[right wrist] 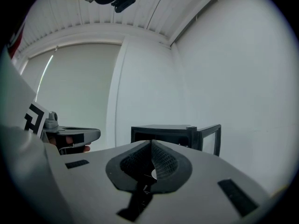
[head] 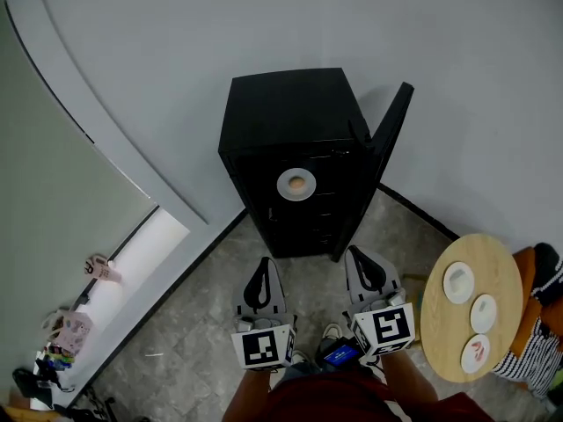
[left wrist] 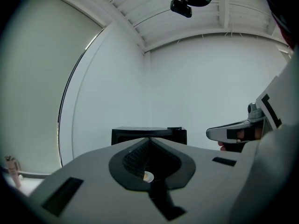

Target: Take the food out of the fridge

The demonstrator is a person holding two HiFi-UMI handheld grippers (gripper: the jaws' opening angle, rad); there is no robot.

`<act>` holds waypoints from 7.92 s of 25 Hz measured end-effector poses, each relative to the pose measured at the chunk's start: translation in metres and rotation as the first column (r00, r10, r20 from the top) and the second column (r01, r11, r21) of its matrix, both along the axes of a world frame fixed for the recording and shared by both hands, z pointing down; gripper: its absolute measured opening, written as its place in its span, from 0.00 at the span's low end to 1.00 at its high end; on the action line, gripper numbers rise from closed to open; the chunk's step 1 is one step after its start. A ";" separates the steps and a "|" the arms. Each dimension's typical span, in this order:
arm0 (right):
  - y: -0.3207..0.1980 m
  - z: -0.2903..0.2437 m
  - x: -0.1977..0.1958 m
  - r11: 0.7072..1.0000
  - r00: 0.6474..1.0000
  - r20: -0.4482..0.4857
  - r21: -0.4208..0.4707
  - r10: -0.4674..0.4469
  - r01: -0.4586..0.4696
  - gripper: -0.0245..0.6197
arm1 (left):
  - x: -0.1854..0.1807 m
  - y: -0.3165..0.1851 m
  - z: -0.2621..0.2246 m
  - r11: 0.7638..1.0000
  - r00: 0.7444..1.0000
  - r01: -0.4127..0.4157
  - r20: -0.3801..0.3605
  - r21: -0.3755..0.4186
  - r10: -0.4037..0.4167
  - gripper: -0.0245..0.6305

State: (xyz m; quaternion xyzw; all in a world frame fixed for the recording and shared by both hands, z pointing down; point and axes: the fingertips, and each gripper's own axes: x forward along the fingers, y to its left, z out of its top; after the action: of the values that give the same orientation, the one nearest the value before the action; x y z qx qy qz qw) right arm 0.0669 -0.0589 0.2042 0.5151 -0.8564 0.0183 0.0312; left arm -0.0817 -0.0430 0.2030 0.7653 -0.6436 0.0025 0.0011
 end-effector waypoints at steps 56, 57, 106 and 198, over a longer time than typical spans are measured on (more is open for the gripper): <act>-0.054 0.025 -0.050 1.000 0.998 -0.052 -0.005 -0.017 0.016 0.07 | -0.029 -0.058 0.027 0.999 0.999 -0.037 0.005 -0.019 0.037 0.06; -0.055 0.026 -0.051 1.000 0.998 -0.052 -0.007 -0.018 0.018 0.07 | -0.029 -0.059 0.028 0.999 0.999 -0.039 0.005 -0.022 0.039 0.06; -0.098 0.191 -0.071 0.997 0.995 -0.083 -0.049 -0.061 0.057 0.07 | -0.025 -0.111 0.188 0.995 0.992 0.032 -0.117 -0.090 -0.042 0.06; -0.240 0.358 -0.109 0.936 0.943 0.320 -0.350 0.095 0.024 0.30 | -0.036 -0.115 0.318 0.990 0.996 0.038 -0.072 -0.139 -0.048 0.06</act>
State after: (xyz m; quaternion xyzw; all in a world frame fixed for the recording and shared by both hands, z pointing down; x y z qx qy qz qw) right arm -0.0425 -0.2989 0.5625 0.5063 -0.8229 0.2567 -0.0227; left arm -0.1180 -0.1579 0.5215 0.7490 -0.6577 0.0183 0.0782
